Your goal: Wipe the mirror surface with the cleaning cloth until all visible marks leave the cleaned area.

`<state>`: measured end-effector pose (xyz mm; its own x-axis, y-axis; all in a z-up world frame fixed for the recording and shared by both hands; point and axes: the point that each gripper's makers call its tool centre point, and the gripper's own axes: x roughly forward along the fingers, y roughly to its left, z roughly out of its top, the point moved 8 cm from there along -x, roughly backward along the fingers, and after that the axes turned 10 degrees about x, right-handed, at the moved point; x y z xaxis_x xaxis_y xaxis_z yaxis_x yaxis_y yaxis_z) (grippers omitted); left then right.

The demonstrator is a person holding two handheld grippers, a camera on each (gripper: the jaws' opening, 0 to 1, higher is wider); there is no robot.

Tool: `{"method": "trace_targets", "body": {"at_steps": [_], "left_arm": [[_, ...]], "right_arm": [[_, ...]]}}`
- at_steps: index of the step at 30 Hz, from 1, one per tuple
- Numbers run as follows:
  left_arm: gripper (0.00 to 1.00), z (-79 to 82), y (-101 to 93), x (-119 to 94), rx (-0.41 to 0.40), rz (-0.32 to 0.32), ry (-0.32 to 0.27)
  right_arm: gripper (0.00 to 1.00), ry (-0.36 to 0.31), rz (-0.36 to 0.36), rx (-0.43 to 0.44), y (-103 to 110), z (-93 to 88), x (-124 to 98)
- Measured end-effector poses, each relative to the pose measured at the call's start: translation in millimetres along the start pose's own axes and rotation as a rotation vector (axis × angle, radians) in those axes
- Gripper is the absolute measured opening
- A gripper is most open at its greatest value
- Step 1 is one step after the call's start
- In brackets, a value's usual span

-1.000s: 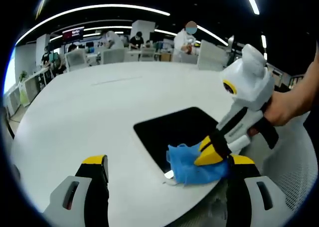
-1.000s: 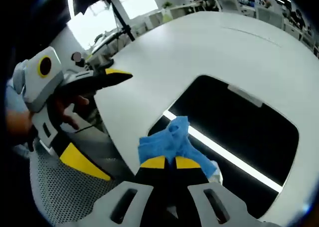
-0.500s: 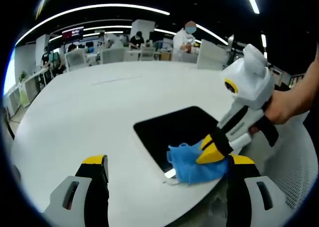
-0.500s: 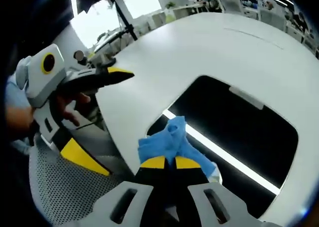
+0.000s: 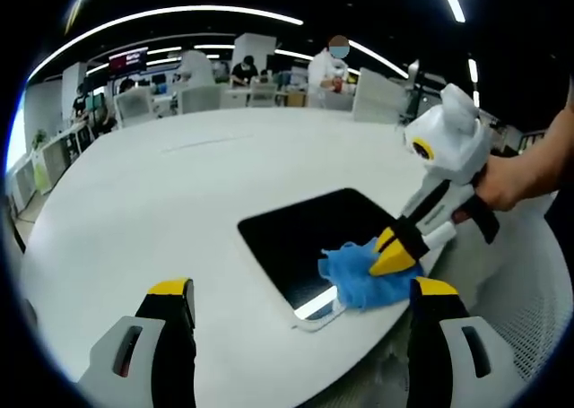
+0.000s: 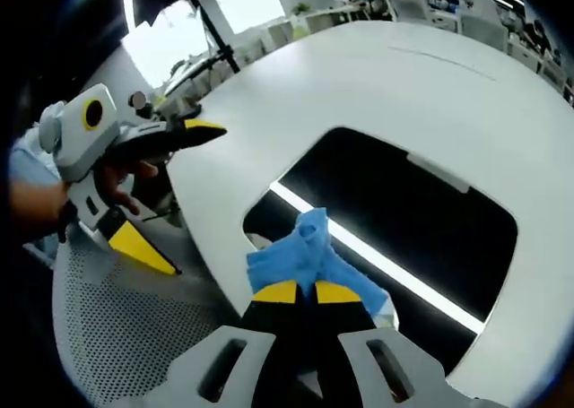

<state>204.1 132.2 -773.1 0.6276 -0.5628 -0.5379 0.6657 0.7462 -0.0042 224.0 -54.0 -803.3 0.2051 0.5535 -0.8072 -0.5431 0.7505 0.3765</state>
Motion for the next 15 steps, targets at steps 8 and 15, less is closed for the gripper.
{"method": "trace_targets", "body": {"at_steps": [8,15], "left_arm": [[1.0,-0.2,0.0,1,0.0,-0.002,0.004],[1.0,0.0,0.4,1,-0.009,0.0,-0.003]], "right_arm": [[0.0,0.018,0.003,-0.005,0,2.4,0],[0.0,0.032,0.001,-0.011,-6,12.4,3]]}}
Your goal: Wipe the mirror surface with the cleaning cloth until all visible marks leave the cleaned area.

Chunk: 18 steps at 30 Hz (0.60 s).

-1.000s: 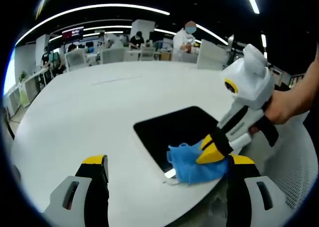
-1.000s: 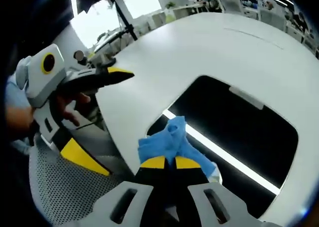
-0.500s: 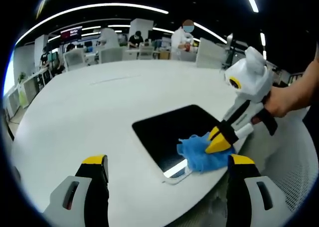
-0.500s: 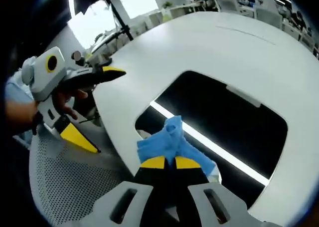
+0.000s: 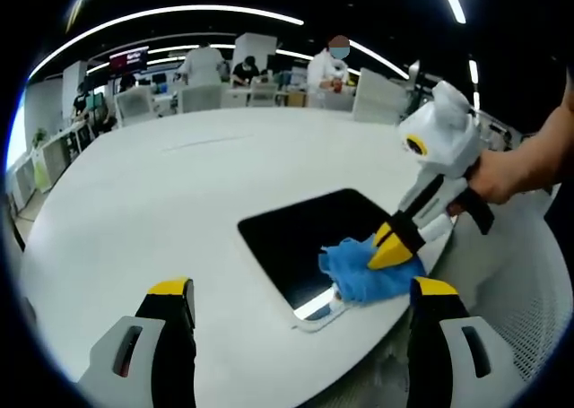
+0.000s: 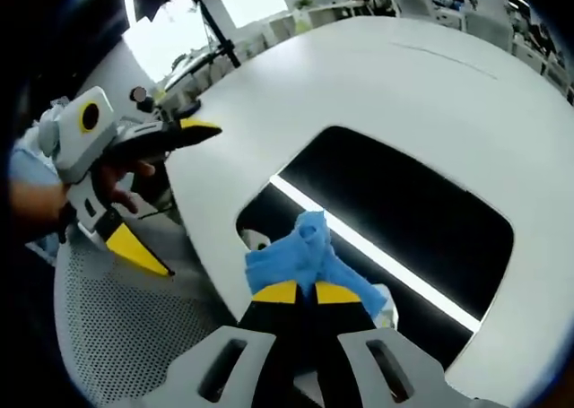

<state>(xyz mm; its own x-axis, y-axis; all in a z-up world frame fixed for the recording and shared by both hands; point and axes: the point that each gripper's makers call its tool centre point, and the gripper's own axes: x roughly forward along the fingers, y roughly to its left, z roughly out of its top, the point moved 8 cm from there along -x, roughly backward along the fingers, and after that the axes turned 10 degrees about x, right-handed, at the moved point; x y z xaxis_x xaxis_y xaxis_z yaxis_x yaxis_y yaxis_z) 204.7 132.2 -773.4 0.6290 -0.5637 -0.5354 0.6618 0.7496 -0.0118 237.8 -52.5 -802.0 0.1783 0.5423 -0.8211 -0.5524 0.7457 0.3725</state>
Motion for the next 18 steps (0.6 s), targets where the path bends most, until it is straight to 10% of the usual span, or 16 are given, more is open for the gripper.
{"method": "trace_targets", "body": {"at_steps": [18], "left_arm": [[1.0,-1.0,1.7,1,-0.012,0.01,-0.001]], "right_arm": [[0.0,-0.011,-0.038,-0.017,-29,42.9,9]]}}
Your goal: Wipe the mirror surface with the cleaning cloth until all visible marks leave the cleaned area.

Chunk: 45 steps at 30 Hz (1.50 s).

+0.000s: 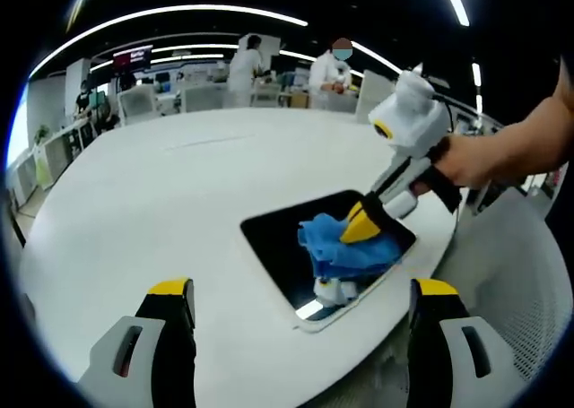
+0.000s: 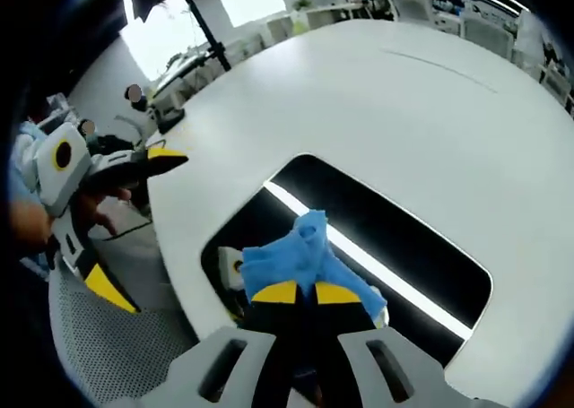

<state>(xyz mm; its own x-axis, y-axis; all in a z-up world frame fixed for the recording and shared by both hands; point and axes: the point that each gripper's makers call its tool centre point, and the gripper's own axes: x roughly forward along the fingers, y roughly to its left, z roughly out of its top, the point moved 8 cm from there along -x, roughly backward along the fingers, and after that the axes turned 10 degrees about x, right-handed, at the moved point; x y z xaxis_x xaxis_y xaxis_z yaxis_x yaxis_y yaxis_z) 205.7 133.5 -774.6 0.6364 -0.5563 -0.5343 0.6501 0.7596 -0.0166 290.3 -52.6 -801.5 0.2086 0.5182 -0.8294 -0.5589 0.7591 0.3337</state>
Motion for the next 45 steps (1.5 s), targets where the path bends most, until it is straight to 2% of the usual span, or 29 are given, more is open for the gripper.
{"method": "trace_targets", "body": {"at_steps": [10,21,35,45], "left_arm": [[1.0,-0.5,1.3,0,-0.005,0.009,0.002],[1.0,-1.4,2.2,-1,-0.012,0.018,0.003],[1.0,-1.1,2.1,-1,-0.008,0.019,0.006],[1.0,-0.9,1.7,-1,-0.005,0.014,0.008]], "right_arm": [[0.0,-0.001,-0.025,-0.01,-14,26.5,7],[0.0,-0.007,-0.049,0.025,-33,53.5,13],[0.0,-0.01,-0.043,0.021,-37,50.7,12],[0.0,-0.01,-0.068,0.026,-52,42.7,0]]}}
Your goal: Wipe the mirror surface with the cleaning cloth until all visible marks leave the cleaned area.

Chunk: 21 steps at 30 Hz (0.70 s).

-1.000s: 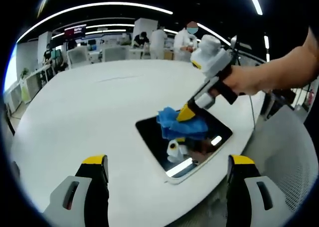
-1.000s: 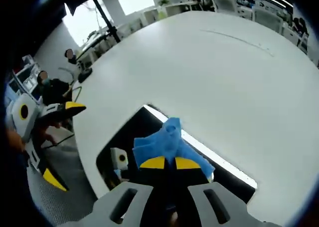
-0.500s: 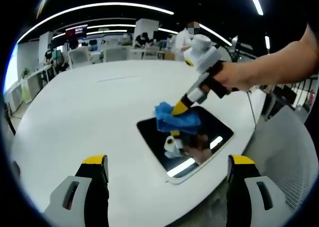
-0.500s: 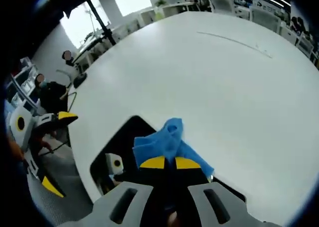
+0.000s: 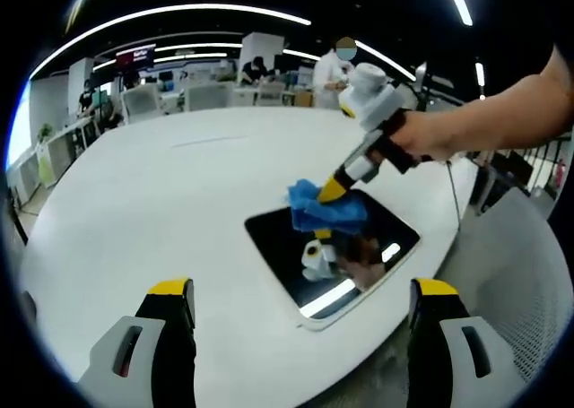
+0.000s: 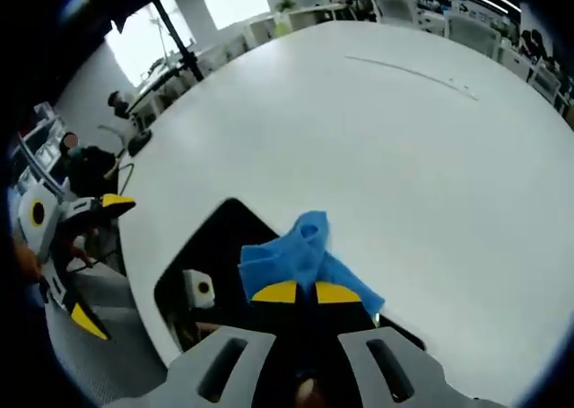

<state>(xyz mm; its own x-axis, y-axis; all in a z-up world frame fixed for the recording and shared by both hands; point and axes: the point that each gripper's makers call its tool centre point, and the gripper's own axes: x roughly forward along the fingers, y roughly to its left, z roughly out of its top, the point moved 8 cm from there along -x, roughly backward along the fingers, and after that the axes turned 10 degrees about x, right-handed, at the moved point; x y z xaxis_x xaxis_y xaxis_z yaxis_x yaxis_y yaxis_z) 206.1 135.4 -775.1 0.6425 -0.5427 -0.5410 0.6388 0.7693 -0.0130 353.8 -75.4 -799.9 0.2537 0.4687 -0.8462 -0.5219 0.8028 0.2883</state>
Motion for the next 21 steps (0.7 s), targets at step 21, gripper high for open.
{"method": "trace_targets", "body": {"at_steps": [21], "left_arm": [[1.0,0.0,-1.1,1,0.017,-0.006,0.009]], "right_arm": [[0.0,-0.023,-0.052,0.024,-21,-11.9,-12]]}}
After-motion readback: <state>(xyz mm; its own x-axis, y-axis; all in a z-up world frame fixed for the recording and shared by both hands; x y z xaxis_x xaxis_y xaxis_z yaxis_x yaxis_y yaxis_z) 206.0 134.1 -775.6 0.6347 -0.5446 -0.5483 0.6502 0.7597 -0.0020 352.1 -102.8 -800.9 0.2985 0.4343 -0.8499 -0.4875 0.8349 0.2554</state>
